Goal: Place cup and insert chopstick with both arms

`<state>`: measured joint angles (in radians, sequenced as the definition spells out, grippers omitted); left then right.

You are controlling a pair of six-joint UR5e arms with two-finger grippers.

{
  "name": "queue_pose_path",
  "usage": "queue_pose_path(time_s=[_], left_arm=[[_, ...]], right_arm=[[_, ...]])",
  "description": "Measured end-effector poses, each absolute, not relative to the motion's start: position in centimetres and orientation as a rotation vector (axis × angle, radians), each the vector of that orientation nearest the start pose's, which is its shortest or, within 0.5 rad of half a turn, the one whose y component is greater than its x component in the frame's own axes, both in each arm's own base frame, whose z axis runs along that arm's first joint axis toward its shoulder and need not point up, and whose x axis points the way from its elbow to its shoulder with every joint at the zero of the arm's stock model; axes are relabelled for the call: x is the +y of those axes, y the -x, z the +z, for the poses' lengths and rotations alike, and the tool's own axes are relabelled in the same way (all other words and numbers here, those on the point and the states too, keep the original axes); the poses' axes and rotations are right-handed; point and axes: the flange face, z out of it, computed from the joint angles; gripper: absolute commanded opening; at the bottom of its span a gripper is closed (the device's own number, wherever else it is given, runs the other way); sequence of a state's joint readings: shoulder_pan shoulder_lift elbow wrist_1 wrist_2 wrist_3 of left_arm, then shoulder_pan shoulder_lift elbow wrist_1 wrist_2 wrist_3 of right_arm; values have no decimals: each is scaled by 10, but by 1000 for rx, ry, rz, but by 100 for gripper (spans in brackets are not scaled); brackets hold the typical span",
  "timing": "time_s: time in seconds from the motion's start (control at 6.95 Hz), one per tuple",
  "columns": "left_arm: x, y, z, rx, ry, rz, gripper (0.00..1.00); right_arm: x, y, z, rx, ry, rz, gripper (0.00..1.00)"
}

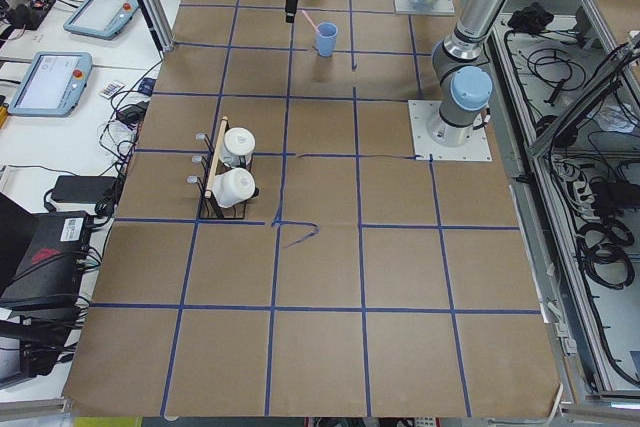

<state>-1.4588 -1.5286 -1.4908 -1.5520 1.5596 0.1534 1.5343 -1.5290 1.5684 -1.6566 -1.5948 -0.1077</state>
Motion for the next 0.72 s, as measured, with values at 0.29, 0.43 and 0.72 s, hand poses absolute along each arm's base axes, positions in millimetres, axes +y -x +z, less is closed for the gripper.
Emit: queue_pose_path(time_s=[0.29, 0.43, 0.72], left_arm=[[-495, 79, 554, 3118, -68, -231, 100], [-496, 79, 553, 3118, -71, -228, 100], [-495, 80, 557, 3115, -77, -253, 100]], right_arm=[[-516, -112, 479, 3160, 132, -73, 100], [-515, -112, 481, 3157, 134, -77, 100], [-512, -113, 485, 3149, 133, -90, 100]])
